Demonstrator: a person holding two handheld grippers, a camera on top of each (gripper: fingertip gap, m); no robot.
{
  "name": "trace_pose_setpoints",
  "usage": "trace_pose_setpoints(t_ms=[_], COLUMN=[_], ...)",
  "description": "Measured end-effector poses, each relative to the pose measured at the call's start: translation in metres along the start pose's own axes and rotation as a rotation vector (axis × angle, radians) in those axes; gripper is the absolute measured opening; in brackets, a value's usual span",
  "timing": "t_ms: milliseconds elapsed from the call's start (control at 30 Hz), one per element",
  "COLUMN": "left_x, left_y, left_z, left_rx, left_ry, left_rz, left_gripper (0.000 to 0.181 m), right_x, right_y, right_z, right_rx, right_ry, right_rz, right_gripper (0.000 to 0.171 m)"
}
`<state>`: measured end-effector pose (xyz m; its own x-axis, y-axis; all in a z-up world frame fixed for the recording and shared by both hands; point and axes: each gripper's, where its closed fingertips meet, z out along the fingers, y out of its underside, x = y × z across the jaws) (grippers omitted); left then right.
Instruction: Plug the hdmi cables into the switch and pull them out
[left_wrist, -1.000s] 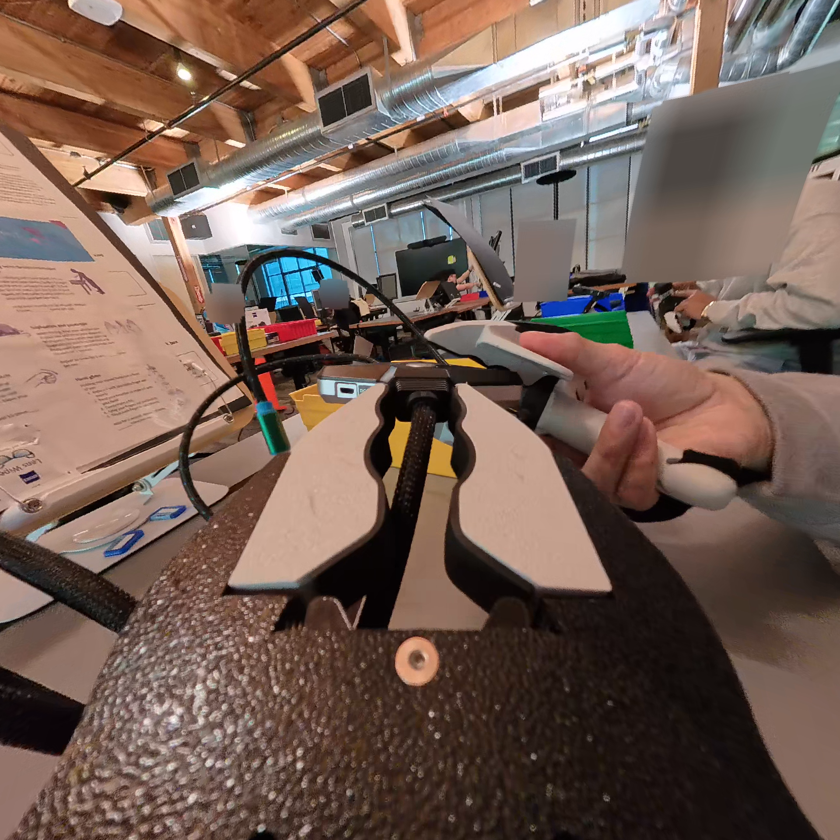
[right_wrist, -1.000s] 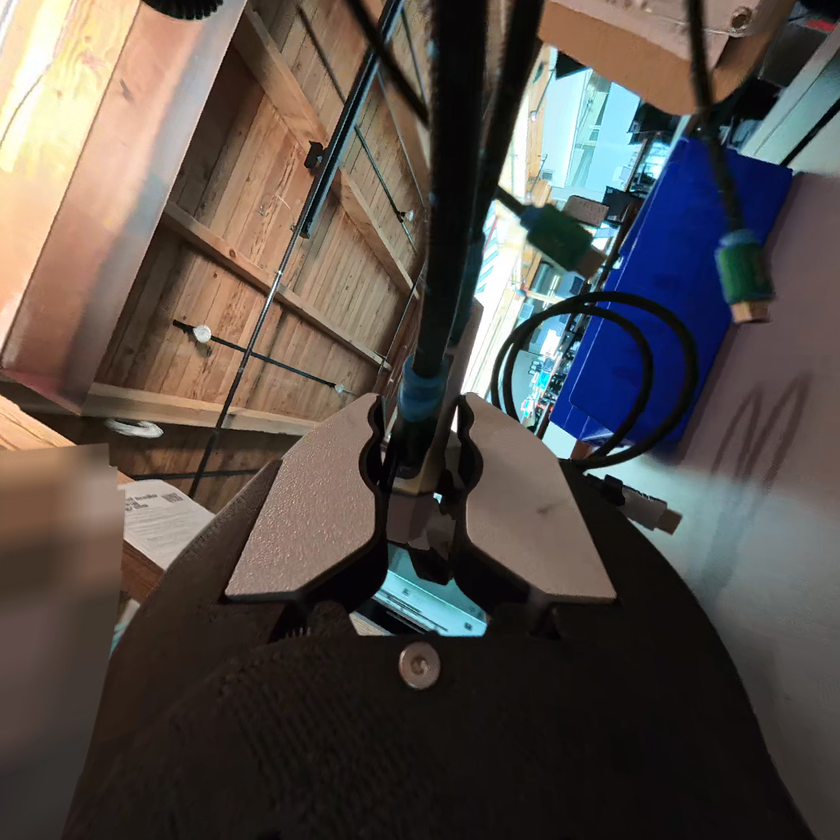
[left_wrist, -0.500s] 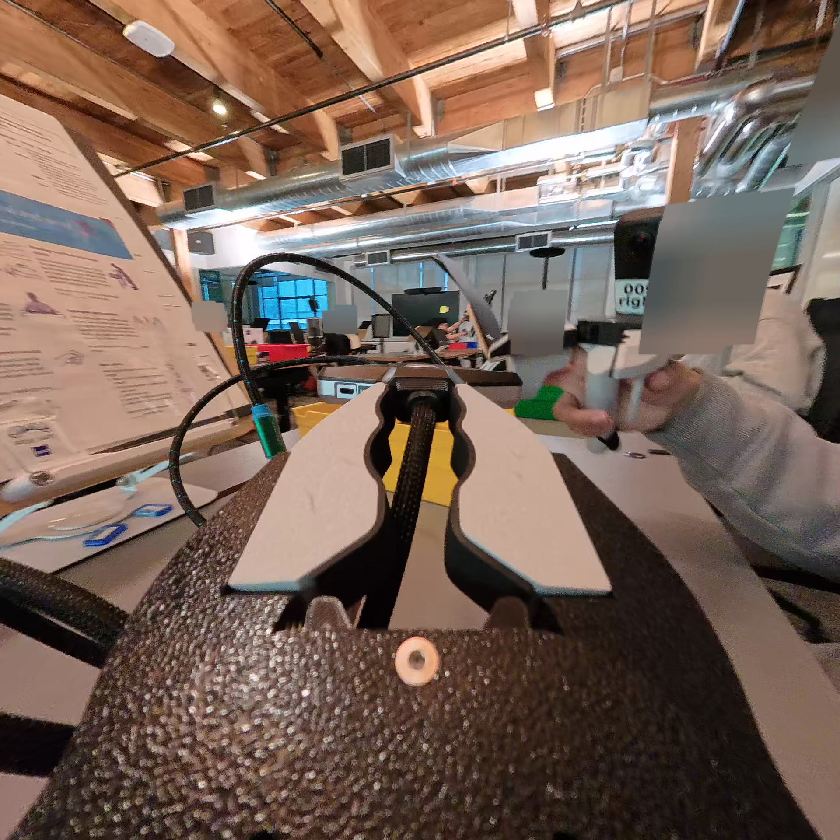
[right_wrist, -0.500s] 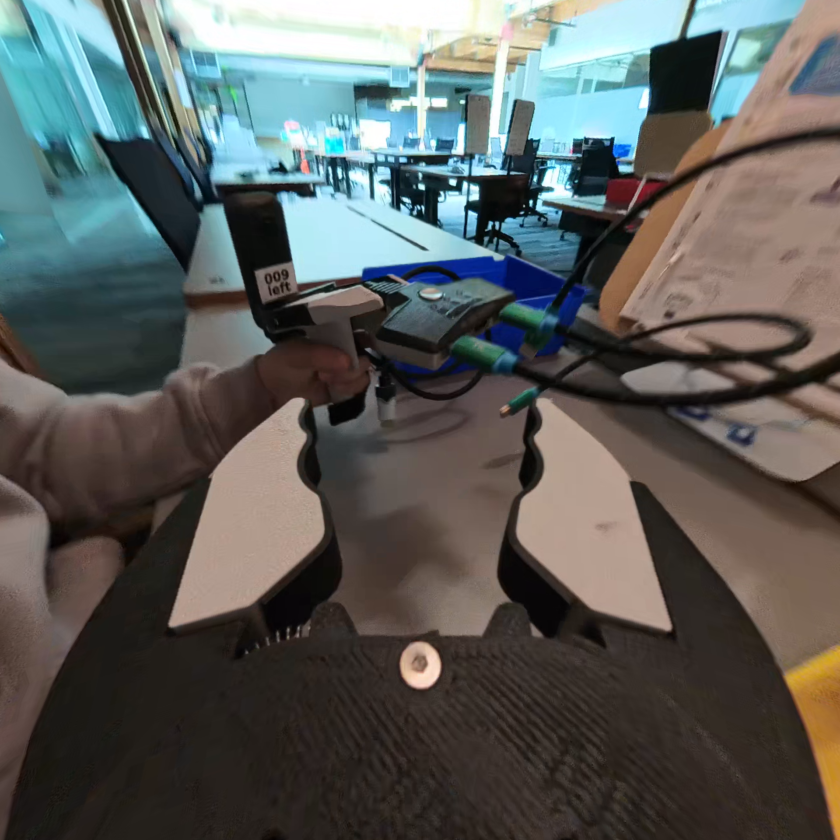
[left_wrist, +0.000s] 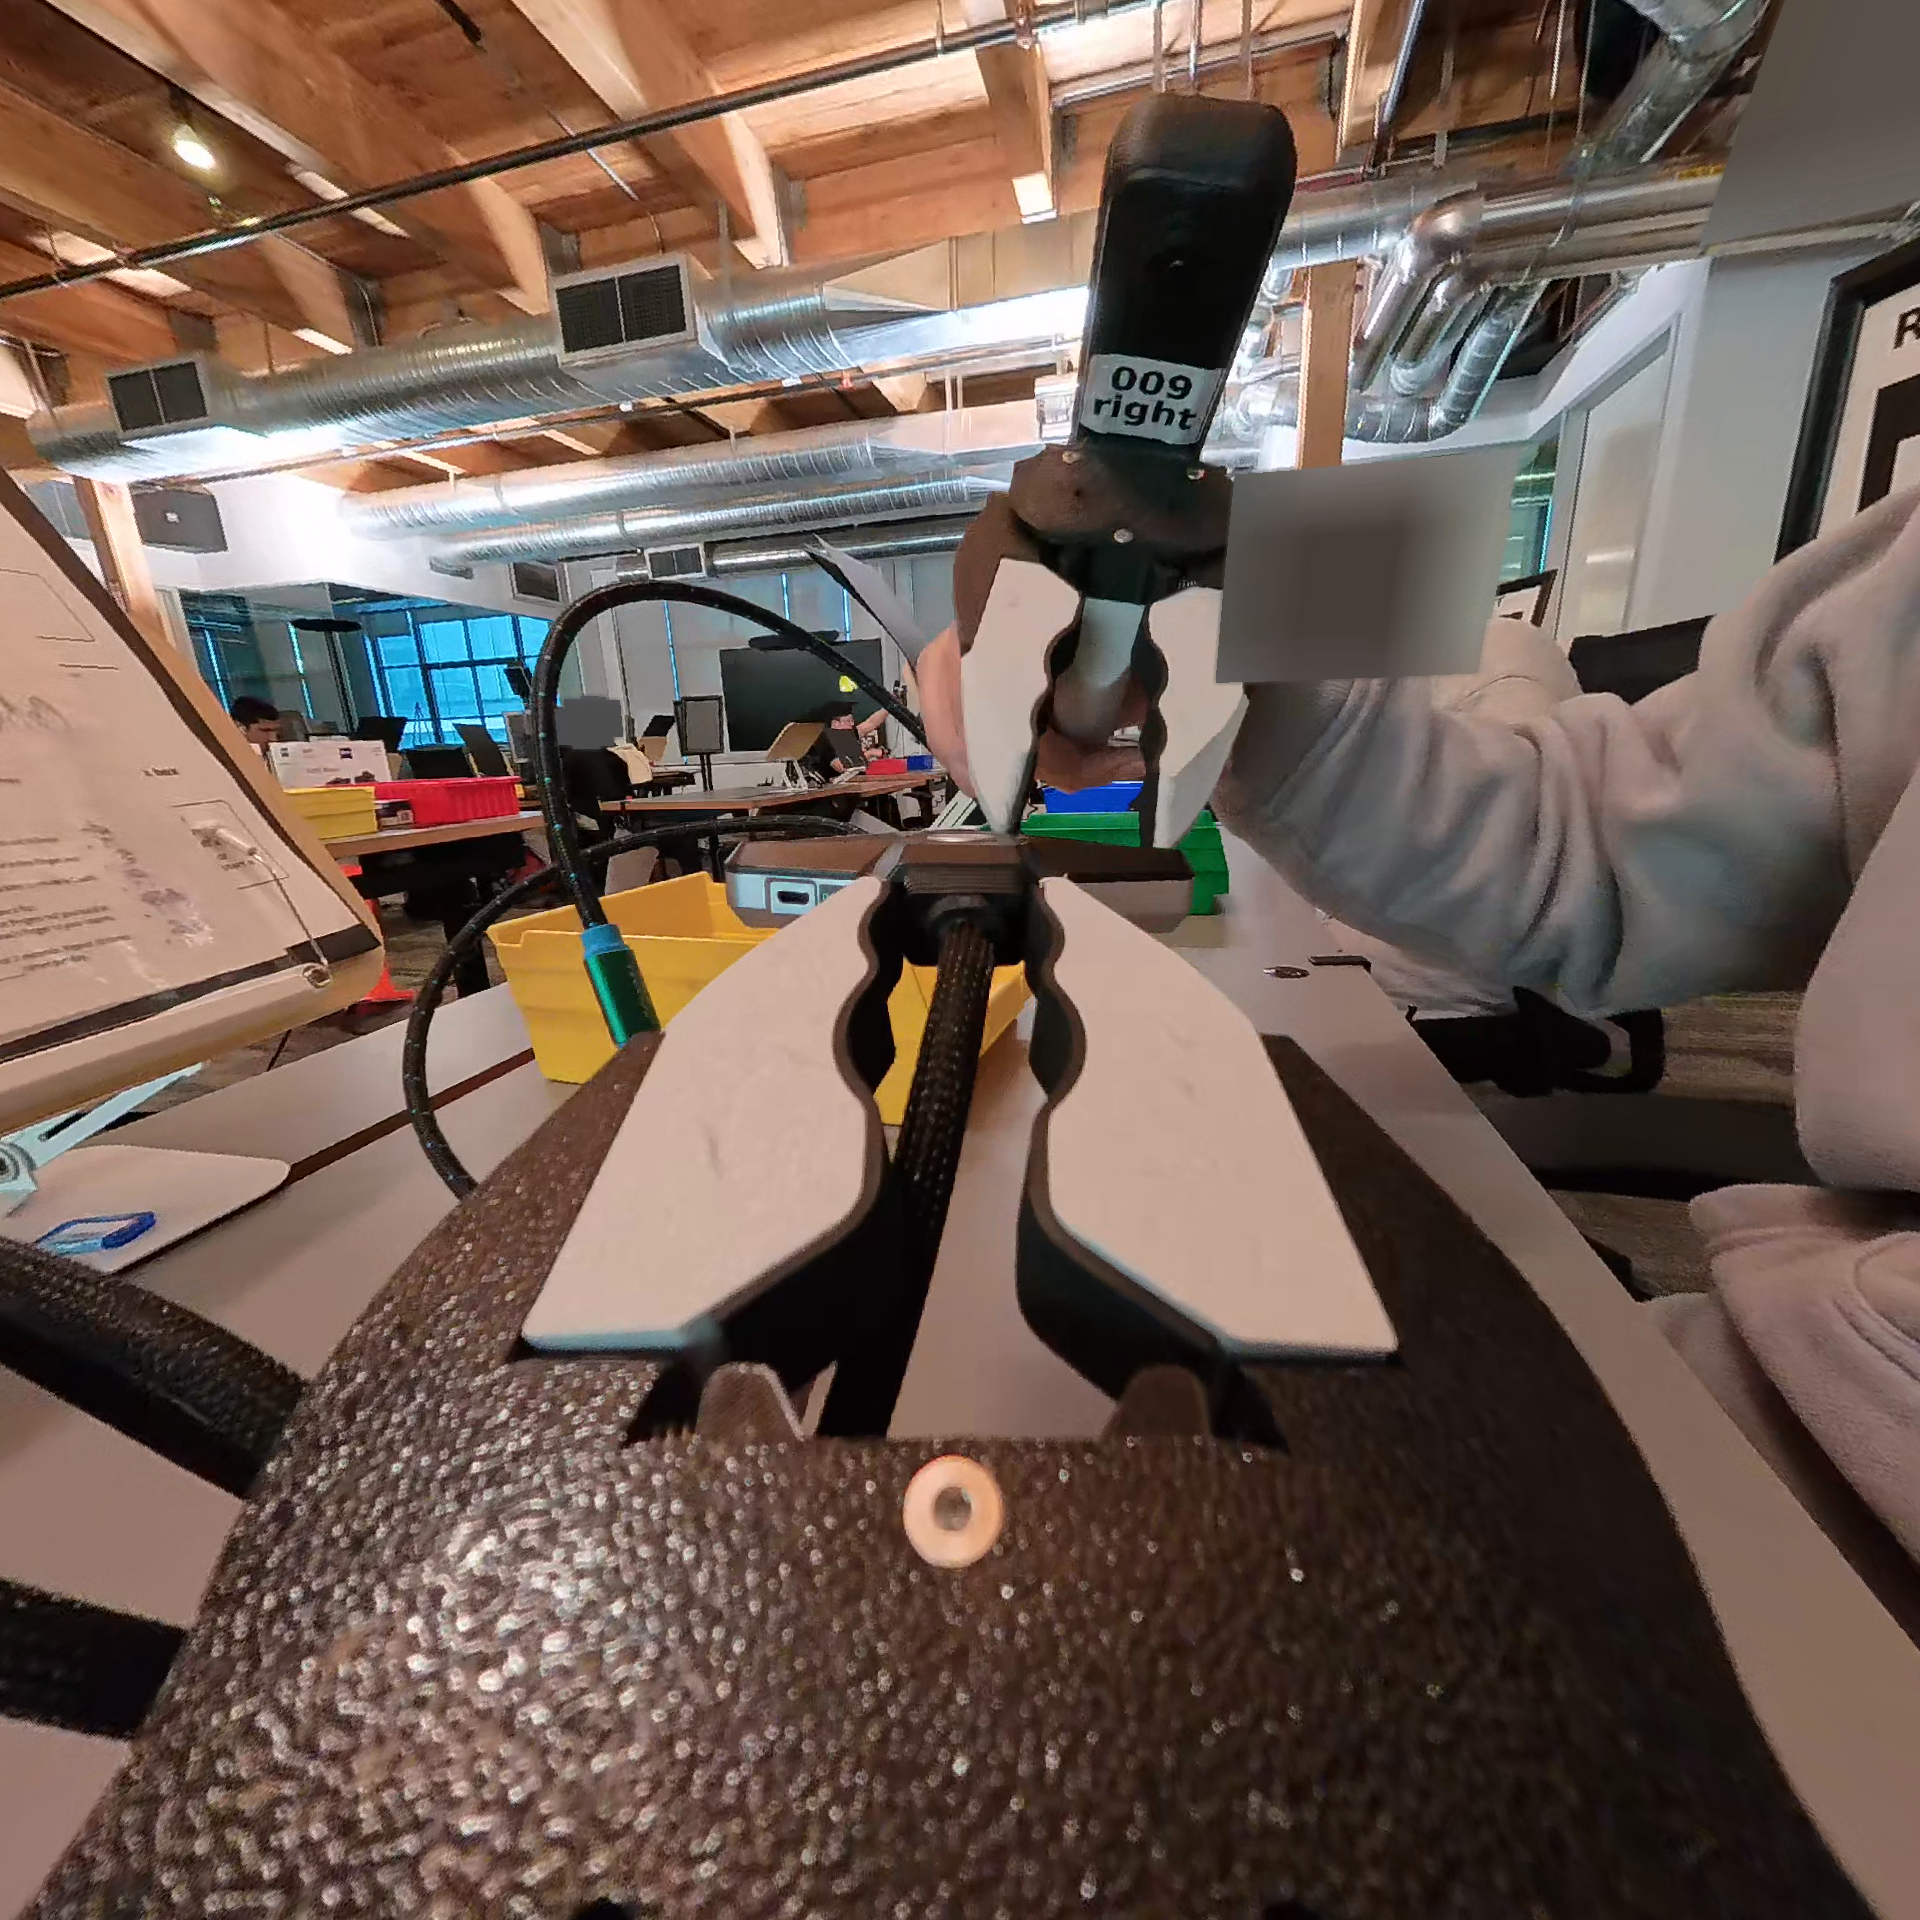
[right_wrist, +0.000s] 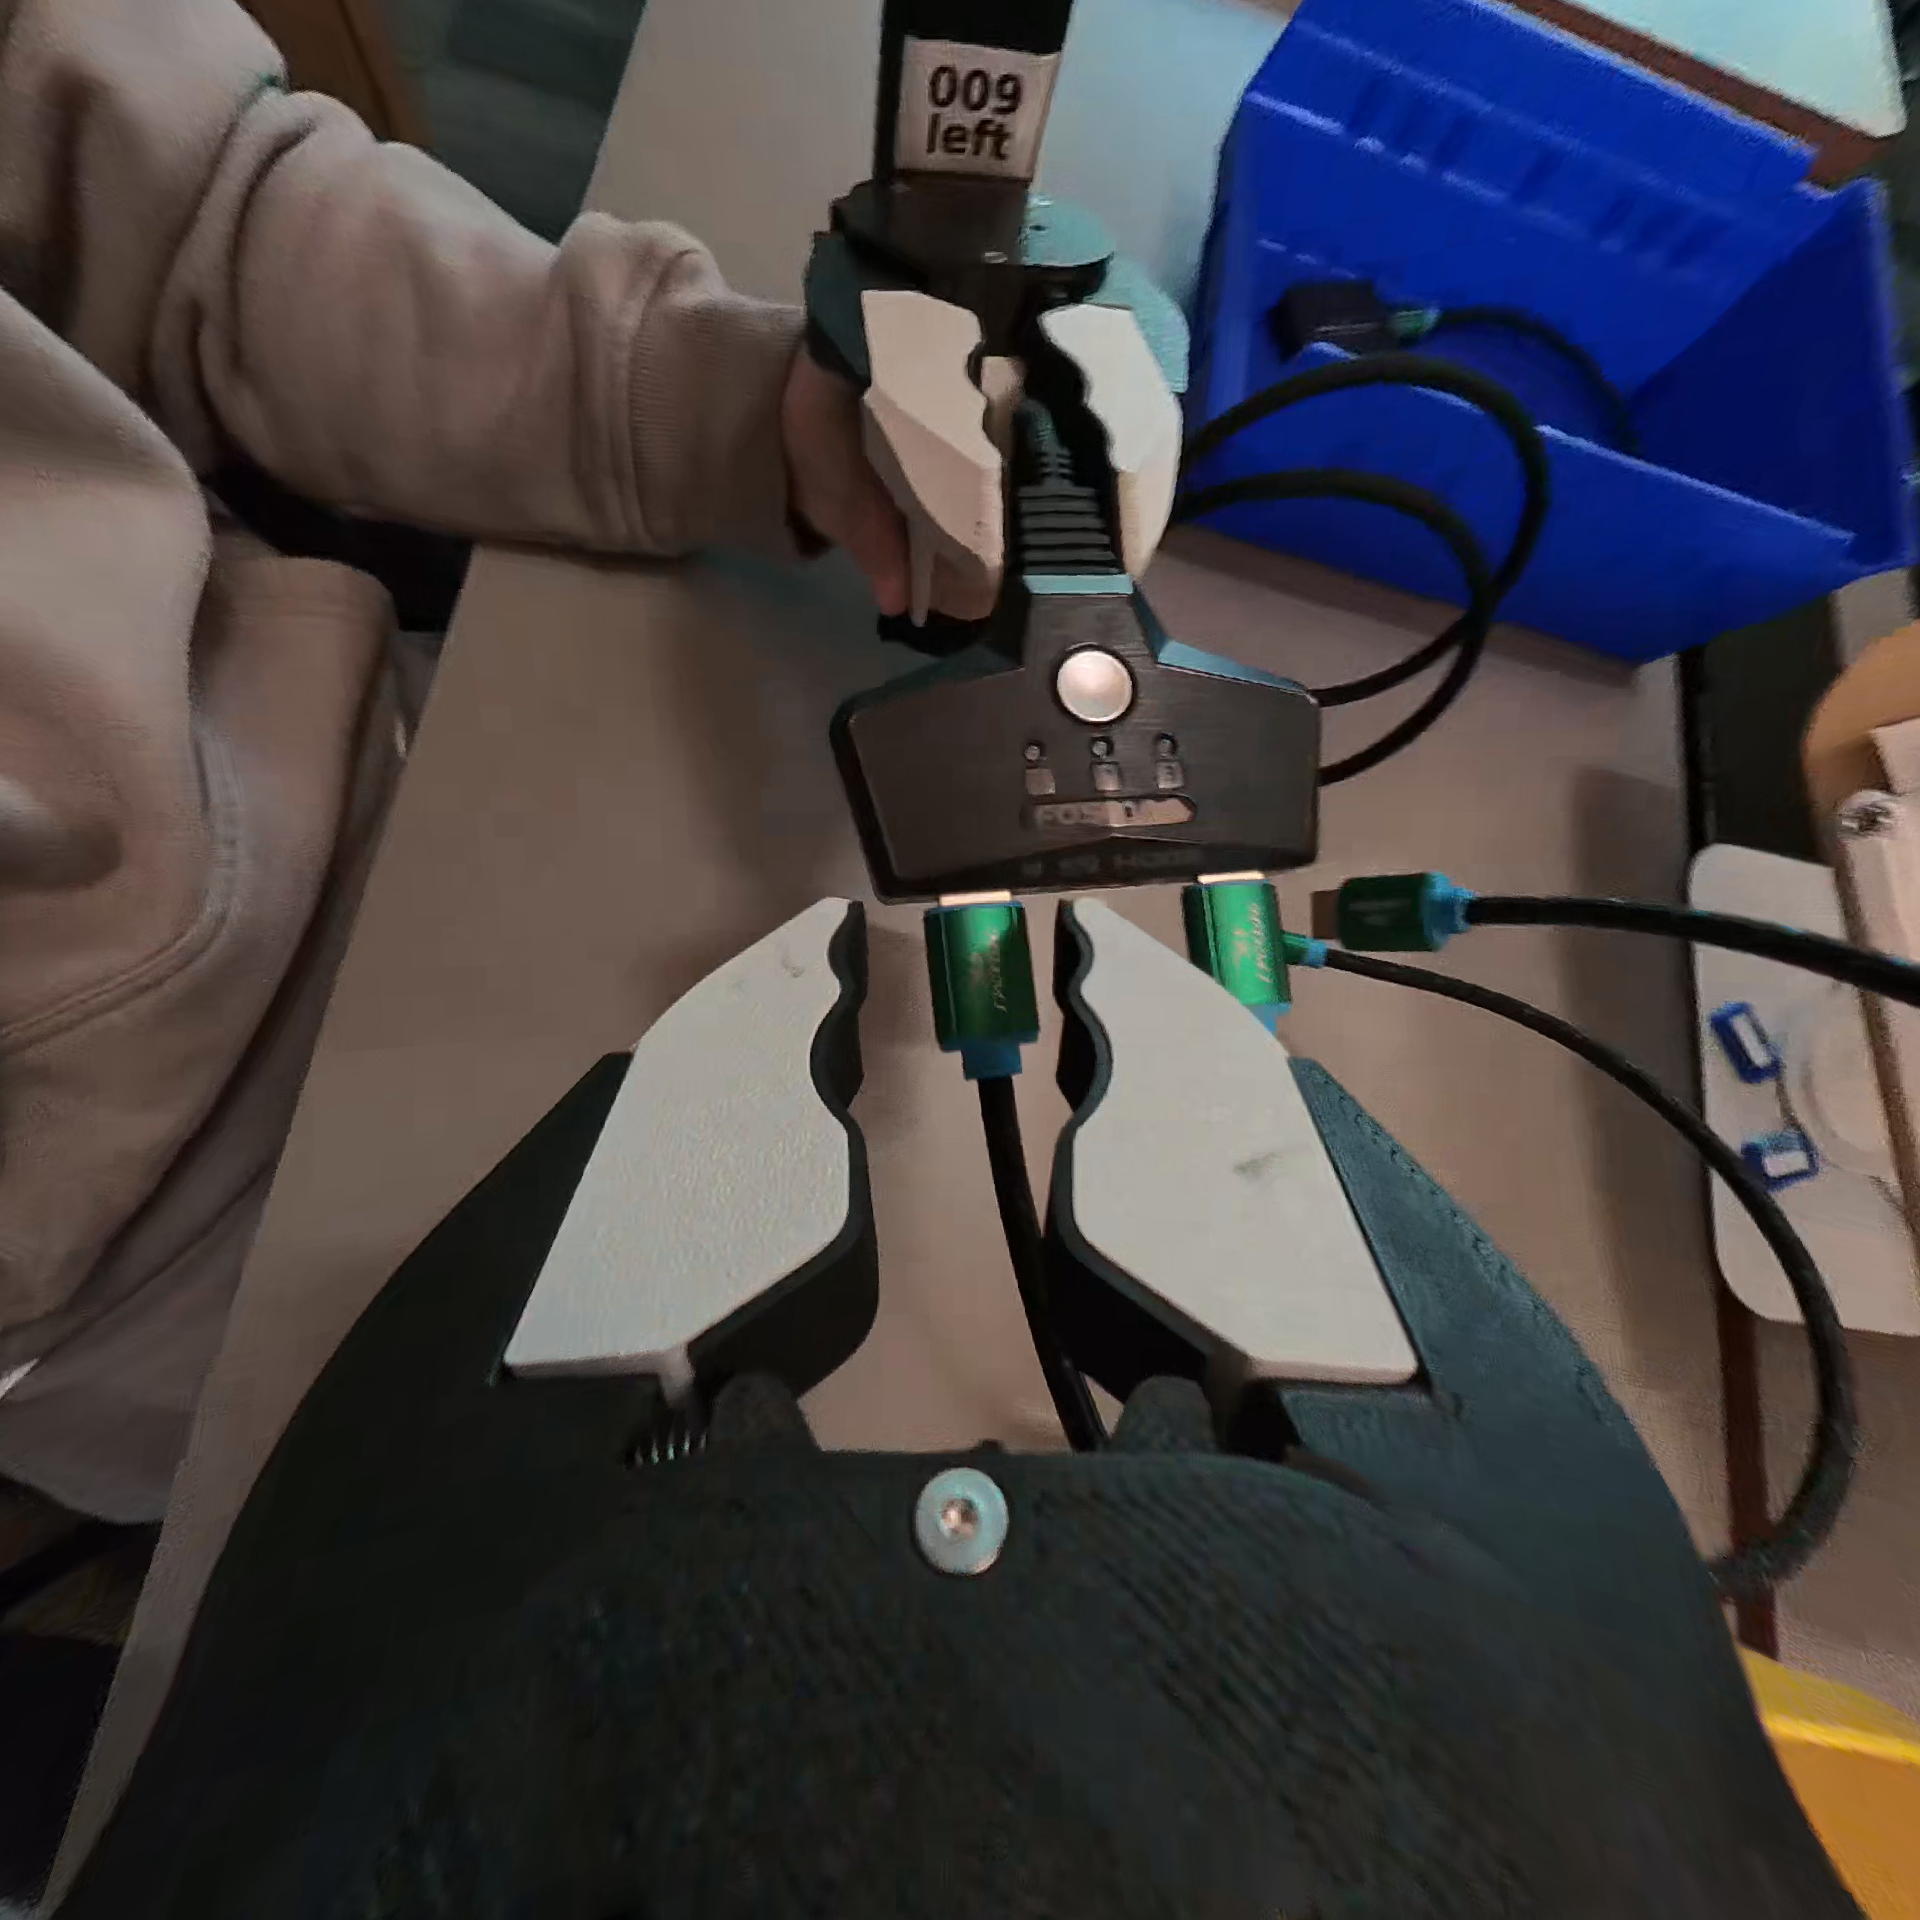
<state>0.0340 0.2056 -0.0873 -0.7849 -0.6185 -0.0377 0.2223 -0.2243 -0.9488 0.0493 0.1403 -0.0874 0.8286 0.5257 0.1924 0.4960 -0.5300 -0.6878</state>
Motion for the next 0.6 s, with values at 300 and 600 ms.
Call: trace_pose_setpoints(t_ms=[300, 600], left_x=[0.008, 0.014], left_y=[0.003, 0.014], left_z=[0.002, 0.006], left_rx=[-0.027, -0.122], left_ry=[0.044, 0.062], left_rz=[0.025, 0.072], left_gripper=[0.022, 0.023], right_x=[-0.008, -0.014], right_y=[0.014, 0.03], right_z=[0.014, 0.018], right_rx=[-0.073, -0.226], right_ry=[-0.067, -0.102], right_rz=[-0.027, -0.09], right_gripper=[0.02, 0.021])
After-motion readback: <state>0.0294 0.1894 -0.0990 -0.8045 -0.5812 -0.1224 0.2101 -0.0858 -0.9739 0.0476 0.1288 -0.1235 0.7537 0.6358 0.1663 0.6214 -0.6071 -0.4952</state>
